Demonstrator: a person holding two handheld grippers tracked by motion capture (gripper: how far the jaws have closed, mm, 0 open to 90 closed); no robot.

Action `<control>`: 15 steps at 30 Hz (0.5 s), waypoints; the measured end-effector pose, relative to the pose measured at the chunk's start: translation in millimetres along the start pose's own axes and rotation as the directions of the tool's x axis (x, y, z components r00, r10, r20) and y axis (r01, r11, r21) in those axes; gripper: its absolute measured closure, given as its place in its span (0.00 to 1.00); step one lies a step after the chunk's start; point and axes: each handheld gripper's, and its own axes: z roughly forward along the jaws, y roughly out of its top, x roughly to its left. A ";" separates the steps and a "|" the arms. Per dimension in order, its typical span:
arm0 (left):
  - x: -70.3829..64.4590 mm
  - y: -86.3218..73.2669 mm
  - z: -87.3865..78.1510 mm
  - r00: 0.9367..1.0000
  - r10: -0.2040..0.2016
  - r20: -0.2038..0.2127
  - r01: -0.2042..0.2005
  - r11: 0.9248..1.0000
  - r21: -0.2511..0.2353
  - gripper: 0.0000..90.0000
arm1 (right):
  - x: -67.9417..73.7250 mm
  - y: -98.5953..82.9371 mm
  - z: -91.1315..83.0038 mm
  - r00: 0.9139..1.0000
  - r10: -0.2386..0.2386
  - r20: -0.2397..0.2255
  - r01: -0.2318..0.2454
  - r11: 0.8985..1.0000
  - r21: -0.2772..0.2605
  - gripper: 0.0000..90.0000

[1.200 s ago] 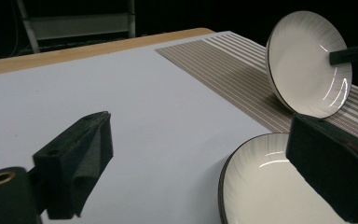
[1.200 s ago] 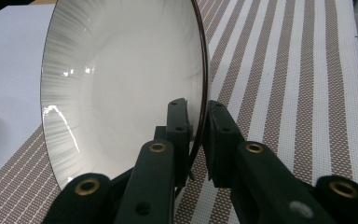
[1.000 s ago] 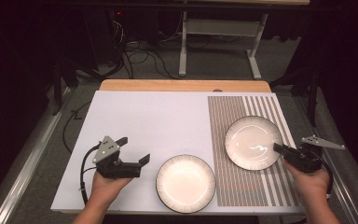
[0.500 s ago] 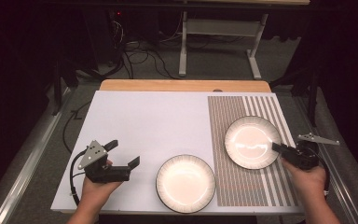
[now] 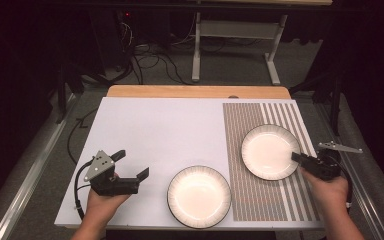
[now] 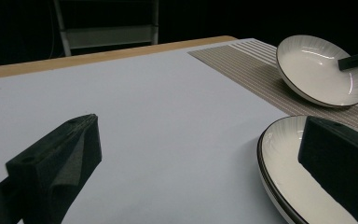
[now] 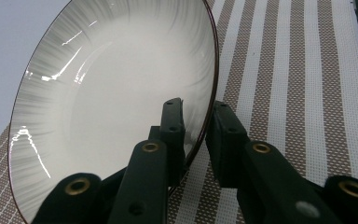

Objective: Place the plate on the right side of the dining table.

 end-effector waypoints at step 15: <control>6.1 0.1 4.5 1.000 -0.003 -0.010 0.003 1.000 0.009 0.00 | -5.2 0.5 16.2 0.993 0.056 0.101 -0.061 0.997 0.052 0.87</control>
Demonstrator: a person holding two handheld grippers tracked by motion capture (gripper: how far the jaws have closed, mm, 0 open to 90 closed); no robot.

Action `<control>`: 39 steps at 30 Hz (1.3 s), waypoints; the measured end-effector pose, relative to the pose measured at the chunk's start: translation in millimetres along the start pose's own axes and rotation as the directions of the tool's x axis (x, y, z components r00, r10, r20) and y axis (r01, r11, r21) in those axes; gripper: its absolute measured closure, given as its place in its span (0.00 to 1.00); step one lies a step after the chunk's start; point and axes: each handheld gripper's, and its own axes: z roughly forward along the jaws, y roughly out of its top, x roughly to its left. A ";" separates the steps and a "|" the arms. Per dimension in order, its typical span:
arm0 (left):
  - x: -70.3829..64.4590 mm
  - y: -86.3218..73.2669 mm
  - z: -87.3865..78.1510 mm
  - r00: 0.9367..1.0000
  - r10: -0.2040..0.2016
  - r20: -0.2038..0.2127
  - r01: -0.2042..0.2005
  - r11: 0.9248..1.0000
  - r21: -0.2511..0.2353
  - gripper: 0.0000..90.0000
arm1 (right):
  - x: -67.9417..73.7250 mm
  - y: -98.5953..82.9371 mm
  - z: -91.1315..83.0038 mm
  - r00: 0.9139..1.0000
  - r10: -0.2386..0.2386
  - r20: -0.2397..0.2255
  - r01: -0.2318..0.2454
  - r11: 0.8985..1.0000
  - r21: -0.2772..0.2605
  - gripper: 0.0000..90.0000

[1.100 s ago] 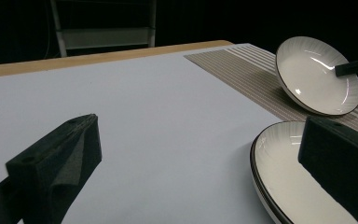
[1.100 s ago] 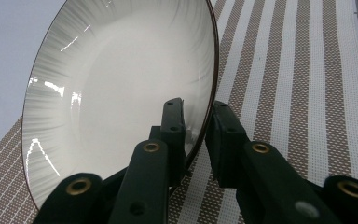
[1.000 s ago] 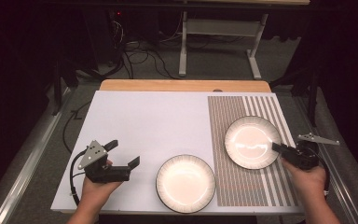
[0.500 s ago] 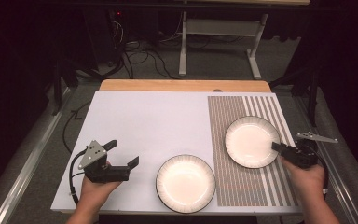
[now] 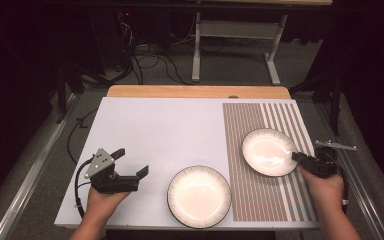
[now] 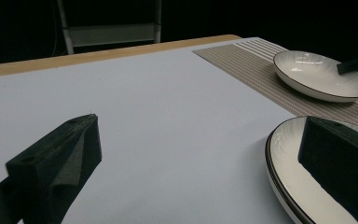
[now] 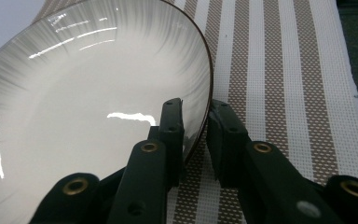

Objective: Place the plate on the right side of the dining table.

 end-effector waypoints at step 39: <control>-24.6 1.1 -6.8 0.998 0.025 0.055 -0.023 0.999 -0.049 0.00 | 156.7 -30.5 -61.8 0.853 -0.466 -0.236 0.345 0.842 -0.414 0.01</control>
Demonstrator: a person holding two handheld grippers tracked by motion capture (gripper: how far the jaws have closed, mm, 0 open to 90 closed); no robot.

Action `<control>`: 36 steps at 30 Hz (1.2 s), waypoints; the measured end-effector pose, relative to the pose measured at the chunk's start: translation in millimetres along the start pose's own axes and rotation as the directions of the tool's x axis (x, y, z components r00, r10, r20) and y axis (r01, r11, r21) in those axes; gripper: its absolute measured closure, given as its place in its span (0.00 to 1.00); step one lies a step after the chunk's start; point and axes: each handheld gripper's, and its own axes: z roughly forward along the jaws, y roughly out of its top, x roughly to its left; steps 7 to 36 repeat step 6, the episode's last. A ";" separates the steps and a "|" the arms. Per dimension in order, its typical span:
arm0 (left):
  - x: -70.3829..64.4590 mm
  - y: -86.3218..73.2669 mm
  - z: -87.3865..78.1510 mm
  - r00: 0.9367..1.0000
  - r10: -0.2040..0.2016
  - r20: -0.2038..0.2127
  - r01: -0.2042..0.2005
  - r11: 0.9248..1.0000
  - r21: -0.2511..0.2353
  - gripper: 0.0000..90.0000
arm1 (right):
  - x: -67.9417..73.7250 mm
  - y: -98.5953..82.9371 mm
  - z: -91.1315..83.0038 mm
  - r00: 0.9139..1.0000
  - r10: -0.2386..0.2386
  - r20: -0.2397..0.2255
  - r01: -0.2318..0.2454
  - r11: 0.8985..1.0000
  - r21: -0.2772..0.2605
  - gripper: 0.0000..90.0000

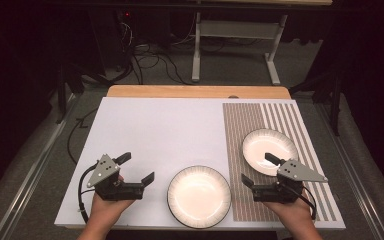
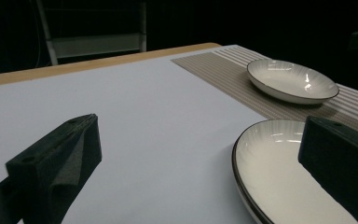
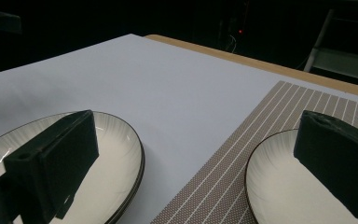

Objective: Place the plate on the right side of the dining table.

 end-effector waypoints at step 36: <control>1.9 0.2 -2.7 1.000 -0.014 -0.008 0.014 1.000 -0.009 0.00 | -3.5 -2.8 -1.6 1.000 -0.004 0.006 0.004 1.000 0.000 0.01</control>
